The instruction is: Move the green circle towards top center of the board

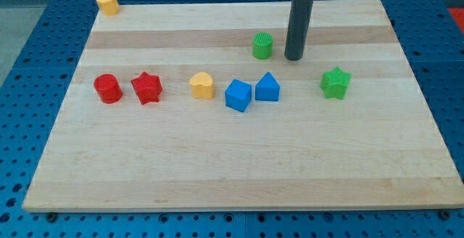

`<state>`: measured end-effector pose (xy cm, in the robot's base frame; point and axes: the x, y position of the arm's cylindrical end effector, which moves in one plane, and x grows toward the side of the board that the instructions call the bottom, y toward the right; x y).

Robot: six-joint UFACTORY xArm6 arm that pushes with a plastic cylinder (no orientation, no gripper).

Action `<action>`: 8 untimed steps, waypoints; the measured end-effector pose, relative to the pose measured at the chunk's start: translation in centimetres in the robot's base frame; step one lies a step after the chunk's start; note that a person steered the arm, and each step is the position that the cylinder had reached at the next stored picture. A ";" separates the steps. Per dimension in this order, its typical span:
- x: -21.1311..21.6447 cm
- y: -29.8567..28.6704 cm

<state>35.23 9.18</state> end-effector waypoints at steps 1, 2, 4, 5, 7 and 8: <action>0.0 -1.3; -0.1 -3.1; -2.2 -6.5; -1.7 -6.8; -0.8 -6.8; -3.6 -6.8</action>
<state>31.64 2.34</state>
